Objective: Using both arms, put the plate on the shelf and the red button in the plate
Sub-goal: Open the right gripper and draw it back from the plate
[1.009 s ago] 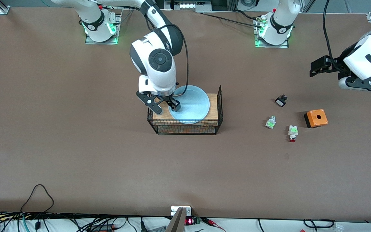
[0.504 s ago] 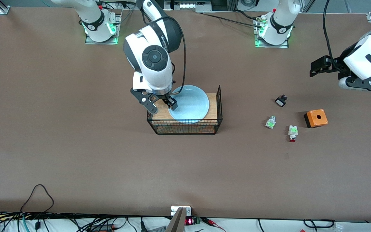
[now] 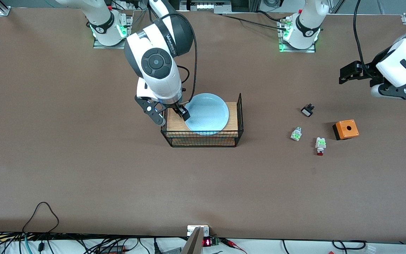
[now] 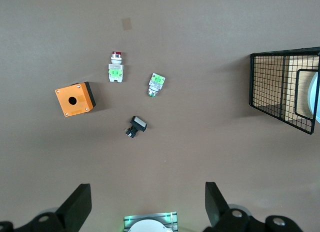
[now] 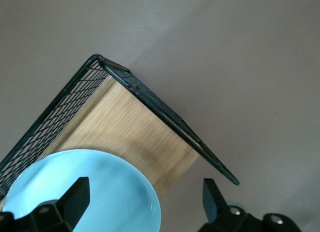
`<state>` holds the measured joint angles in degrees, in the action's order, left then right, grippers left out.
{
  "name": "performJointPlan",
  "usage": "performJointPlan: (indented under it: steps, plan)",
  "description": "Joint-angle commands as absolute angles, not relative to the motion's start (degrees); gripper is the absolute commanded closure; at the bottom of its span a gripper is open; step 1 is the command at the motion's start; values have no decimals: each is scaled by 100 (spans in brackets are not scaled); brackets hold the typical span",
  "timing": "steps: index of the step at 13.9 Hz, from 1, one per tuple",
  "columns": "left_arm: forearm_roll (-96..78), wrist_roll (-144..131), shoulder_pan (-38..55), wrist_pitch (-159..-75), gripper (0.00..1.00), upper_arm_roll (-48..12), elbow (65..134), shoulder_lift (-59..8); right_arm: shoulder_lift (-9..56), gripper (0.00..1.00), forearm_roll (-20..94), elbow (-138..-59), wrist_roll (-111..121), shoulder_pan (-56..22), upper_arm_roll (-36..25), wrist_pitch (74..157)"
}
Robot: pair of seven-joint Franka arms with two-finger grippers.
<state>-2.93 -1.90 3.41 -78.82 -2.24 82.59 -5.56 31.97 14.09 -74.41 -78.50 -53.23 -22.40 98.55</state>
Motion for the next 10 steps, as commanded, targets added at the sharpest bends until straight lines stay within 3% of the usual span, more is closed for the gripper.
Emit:
performJointPlan:
  steps: [1,5,10]
  plan:
    - [-281,-202,325,-7813,0,-229,8165,-545,3164,0,1608,-7058,-7858,-5396,-2539,9318]
    - [-281,-211,325,-7813,0,-229,8165,-545,3033,0,1600,-6505,-7464,-5379,-2733,8510]
    - [-281,-167,325,-7813,0,-237,8165,-536,2637,0,1529,-6328,-5130,-5291,-3391,7964]
